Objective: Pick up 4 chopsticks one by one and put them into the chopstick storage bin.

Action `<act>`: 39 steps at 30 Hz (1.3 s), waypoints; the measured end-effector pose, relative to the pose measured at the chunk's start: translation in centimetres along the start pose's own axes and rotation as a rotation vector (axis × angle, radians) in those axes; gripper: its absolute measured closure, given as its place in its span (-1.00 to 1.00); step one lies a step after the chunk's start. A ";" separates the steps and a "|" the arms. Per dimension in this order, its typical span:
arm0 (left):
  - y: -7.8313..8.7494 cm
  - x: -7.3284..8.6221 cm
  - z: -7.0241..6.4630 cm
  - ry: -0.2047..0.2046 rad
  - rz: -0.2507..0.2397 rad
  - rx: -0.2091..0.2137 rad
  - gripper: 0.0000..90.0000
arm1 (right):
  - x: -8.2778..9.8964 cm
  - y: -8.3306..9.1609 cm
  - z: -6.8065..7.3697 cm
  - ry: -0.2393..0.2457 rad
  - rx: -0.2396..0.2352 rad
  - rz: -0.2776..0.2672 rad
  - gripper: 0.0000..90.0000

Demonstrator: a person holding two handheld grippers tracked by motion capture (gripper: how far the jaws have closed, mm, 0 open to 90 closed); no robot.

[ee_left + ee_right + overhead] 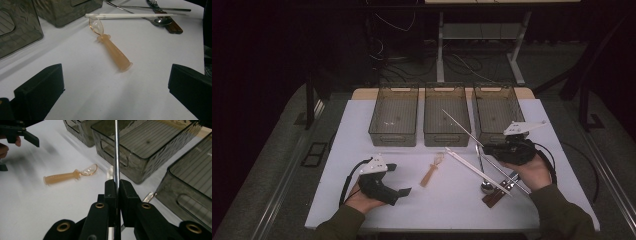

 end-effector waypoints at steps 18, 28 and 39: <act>0.0 0.0 0.1 0.003 -0.005 0.001 -1.00 | -5.4 -4.0 0.9 -0.044 0.029 -0.009 0.88; -0.1 0.0 0.0 0.001 -0.002 0.003 -1.00 | -7.9 -6.0 1.6 -0.051 0.029 -0.023 0.88; -0.1 0.0 -0.1 0.001 0.002 0.001 -1.00 | -11.2 -8.7 3.1 -0.036 0.027 -0.028 0.88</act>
Point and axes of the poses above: each handheld gripper's, and its own axes: y roughly backward along the jaws, x roughly out of its underside, z roughly to its left, the point moved 8 cm from there along -y, roughly forward along the jaws, and after that the axes turned 1 degree about z, right-handed, at the moved point
